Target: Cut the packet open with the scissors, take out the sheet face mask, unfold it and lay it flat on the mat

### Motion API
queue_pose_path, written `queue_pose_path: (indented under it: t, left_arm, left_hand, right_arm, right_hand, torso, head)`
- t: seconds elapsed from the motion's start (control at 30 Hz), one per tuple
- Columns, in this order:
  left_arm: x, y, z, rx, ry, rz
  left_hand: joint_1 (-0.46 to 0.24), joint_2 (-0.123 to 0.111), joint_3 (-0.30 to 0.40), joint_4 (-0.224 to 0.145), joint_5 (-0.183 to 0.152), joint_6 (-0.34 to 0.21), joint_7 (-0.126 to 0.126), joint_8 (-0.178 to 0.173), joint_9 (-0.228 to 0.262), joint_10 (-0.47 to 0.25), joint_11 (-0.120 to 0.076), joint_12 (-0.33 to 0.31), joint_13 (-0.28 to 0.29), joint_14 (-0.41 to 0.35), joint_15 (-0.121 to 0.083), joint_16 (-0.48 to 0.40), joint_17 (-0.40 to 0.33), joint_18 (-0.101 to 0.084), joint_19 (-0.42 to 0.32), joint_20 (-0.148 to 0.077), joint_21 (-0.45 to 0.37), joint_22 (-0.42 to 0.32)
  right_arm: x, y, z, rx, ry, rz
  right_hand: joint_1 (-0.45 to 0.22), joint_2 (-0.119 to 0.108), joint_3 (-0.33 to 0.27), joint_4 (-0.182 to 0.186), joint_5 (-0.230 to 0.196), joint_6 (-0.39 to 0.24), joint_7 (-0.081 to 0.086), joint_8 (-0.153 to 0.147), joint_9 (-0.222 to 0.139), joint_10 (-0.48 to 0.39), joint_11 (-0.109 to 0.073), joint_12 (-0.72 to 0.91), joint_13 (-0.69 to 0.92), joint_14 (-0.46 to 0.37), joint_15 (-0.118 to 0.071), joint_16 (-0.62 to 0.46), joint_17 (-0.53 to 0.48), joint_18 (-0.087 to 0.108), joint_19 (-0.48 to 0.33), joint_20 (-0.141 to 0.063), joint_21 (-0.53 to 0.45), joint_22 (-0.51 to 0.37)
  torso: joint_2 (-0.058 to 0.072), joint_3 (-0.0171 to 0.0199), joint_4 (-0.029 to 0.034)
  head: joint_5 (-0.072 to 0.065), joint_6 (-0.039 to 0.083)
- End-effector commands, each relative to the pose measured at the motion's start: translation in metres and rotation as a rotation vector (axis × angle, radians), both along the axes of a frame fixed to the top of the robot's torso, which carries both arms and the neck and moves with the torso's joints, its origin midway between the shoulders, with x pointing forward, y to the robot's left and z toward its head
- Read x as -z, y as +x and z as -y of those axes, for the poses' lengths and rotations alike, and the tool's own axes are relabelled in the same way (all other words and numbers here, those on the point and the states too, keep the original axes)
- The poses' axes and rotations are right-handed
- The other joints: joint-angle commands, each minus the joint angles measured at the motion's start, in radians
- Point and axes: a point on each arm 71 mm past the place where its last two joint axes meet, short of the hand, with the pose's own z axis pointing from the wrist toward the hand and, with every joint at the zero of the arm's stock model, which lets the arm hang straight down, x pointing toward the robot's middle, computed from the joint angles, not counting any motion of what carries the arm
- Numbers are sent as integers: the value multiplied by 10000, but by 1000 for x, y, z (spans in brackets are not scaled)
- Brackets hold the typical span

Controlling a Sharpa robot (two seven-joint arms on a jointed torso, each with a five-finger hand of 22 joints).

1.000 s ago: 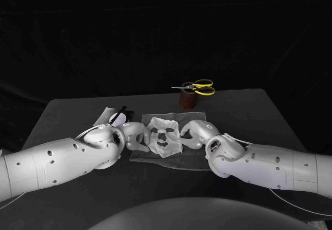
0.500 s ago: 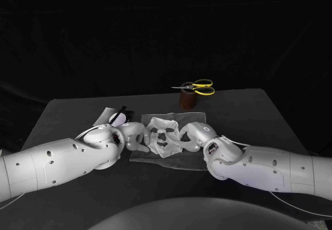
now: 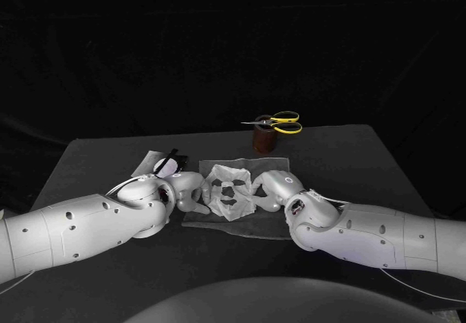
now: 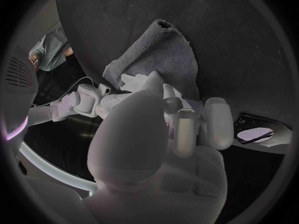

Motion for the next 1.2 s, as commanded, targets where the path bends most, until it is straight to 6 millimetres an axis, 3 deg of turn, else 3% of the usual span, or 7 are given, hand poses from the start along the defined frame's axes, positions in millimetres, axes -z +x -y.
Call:
queue_pose_path:
  t: [0.03,0.33,0.63,0.73,0.97,1.2]
  left_arm:
    - [5,-4,0,160,163,-382]
    - [4,-4,0,130,144,-368]
    - [5,-4,-1,111,175,-386]
    - [5,-4,-2,97,189,-390]
    - [5,-4,-2,99,195,-398]
    - [5,-4,-2,102,203,-409]
  left_hand:
    - [-23,122,-2,3,-56,-88,-16,64,15,46,-7,35,13,927,-22,36,2277,-87,46,0,55,6]
    - [-17,138,6,4,-56,-88,-17,68,16,52,-7,42,23,928,-21,38,2280,-90,52,1,61,15]
    - [-17,138,6,4,-56,-88,-17,68,16,52,-7,42,23,928,-21,38,2280,-90,52,1,61,15]
    - [0,157,17,1,-56,-91,-19,75,16,59,-9,55,36,926,-22,36,2275,-89,49,2,61,15]
    - [2,156,17,1,-57,-98,-17,75,14,53,-8,52,28,925,-22,35,2272,-89,47,3,60,13]
    - [2,156,17,1,-57,-98,-17,75,14,53,-8,52,28,925,-22,35,2272,-89,47,3,60,13]
  right_arm:
    - [7,-1,3,55,-487,-244]
    - [12,-2,4,55,-707,-433]
    - [11,-3,9,178,-469,-290]
    - [9,-3,10,231,-260,-149]
    - [7,-2,13,369,-7,41]
    - [7,-1,18,536,56,139]
  right_hand:
    - [372,106,303,-172,-51,59,-108,86,38,1063,-93,34,2627,1043,-80,35,2632,144,-5,-65,-44,39]
    - [722,49,853,-581,-29,195,-177,242,117,1063,-157,34,2627,1043,-138,35,2632,138,15,-125,-50,78]
    - [783,192,1310,-777,-30,298,-248,384,198,1063,-217,34,2627,1043,-184,35,2632,125,59,-164,-6,144]
    - [818,267,1604,-950,-83,325,-298,538,313,1063,-268,34,2627,1043,-232,35,2632,116,95,-208,36,196]
    - [701,347,2447,-1335,-116,214,-229,955,684,1063,-225,34,2627,1043,-222,35,2632,75,192,-238,180,353]
    - [511,328,2830,-1463,-117,189,-248,1143,850,1063,-240,34,2627,1043,-232,35,2632,69,211,-243,215,407]
  torso:
    - [11,4,3]
    - [3,-5,-7]
    - [-11,1,-3]
    - [-13,-4,-8]
    - [-6,-7,-3]
    - [-12,-9,-5]
  head:
    - [7,0]
    - [18,0]
    - [14,0]
    - [11,0]
    - [7,0]
    - [14,0]
